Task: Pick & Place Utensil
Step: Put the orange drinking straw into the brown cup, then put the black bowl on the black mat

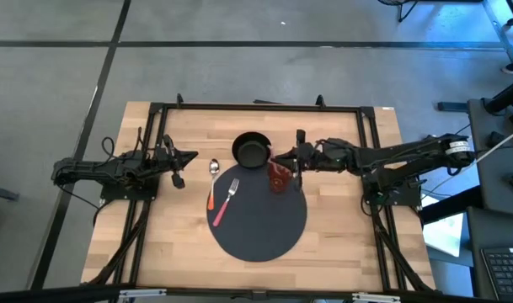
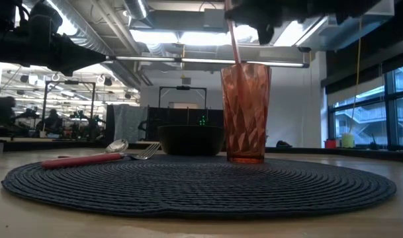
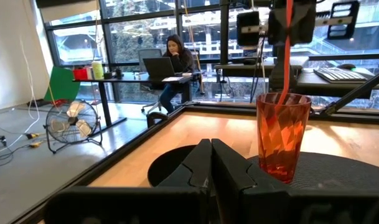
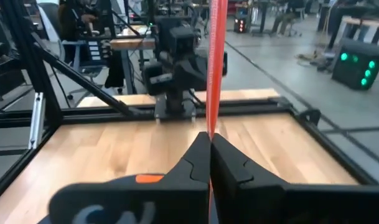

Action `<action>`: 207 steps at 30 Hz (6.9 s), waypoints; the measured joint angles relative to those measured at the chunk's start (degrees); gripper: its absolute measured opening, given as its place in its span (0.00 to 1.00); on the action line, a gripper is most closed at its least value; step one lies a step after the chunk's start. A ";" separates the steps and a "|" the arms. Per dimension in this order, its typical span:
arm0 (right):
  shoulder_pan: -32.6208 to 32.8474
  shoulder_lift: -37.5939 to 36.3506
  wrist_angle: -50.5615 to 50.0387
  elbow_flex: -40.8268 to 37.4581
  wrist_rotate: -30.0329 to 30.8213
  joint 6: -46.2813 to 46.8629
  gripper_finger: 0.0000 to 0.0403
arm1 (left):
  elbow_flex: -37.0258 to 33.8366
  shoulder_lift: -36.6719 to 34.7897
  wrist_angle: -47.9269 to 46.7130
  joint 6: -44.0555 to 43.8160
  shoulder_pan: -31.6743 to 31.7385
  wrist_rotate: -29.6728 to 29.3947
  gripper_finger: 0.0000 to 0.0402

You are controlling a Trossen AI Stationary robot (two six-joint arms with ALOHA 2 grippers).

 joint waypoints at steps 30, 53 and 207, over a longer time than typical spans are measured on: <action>-0.63 0.04 4.76 -7.14 0.42 12.59 0.42 | 0.02 0.00 -0.04 -0.44 -0.01 0.13 0.01; 3.81 -27.09 -41.46 16.46 6.81 4.76 0.21 | 0.02 0.04 -0.04 -0.46 -0.02 0.22 0.01; 2.34 -56.48 -1.60 -35.62 1.47 -9.01 0.02 | 70.86 93.76 -61.03 -14.97 -20.84 9.92 0.01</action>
